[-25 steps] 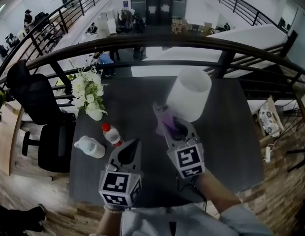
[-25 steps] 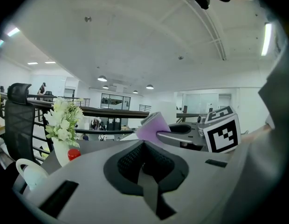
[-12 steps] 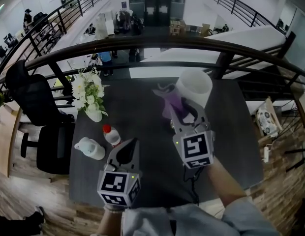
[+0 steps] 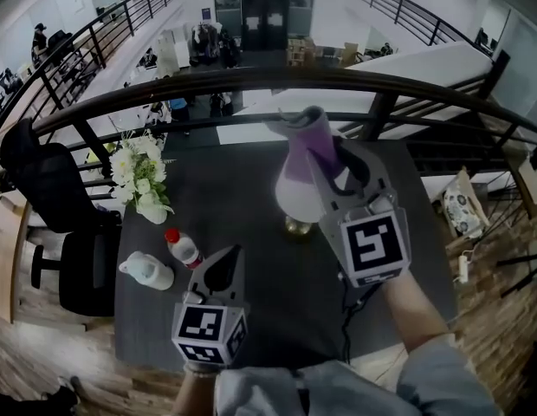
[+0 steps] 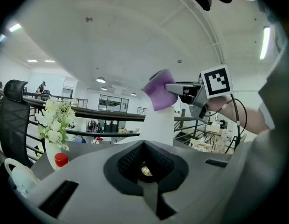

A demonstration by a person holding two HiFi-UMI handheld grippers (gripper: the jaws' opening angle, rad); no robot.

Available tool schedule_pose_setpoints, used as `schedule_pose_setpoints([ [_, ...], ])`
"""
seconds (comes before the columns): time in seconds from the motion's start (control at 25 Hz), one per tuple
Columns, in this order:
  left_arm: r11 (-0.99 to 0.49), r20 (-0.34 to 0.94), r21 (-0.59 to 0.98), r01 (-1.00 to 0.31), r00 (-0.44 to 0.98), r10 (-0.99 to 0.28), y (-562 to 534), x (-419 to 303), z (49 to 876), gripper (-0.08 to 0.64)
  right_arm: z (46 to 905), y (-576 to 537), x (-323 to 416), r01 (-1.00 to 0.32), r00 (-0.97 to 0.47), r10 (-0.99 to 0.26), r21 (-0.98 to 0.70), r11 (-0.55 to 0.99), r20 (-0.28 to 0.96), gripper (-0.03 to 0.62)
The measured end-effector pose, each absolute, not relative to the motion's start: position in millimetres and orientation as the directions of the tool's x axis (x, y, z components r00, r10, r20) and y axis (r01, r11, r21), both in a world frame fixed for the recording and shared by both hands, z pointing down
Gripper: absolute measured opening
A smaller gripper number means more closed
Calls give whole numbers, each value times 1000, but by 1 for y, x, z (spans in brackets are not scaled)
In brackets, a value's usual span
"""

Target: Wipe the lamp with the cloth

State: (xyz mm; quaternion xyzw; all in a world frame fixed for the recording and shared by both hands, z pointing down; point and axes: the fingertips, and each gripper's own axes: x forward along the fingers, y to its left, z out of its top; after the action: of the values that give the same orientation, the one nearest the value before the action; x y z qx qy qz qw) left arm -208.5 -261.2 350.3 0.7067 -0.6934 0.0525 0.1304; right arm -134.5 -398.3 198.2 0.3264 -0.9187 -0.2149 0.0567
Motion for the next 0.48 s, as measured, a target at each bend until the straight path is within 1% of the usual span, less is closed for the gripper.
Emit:
schedule_pose_setpoints([
  [0.12, -4, 255, 115, -993, 34, -966, -266, -203, 350, 9, 175, -418, -123, -588, -776, -626, 439, 680, -69, 97],
  [0.28, -1, 260, 113, -994, 31, -965, -273, -198, 351, 9, 148, -454, -114, -584, -773, -625, 504, 636, -106, 97],
  [0.48, 14, 266, 115, -993, 17, -964, -277, -191, 352, 9, 139, -496, -118, -523, -810, -578, 567, 637, -98, 97],
])
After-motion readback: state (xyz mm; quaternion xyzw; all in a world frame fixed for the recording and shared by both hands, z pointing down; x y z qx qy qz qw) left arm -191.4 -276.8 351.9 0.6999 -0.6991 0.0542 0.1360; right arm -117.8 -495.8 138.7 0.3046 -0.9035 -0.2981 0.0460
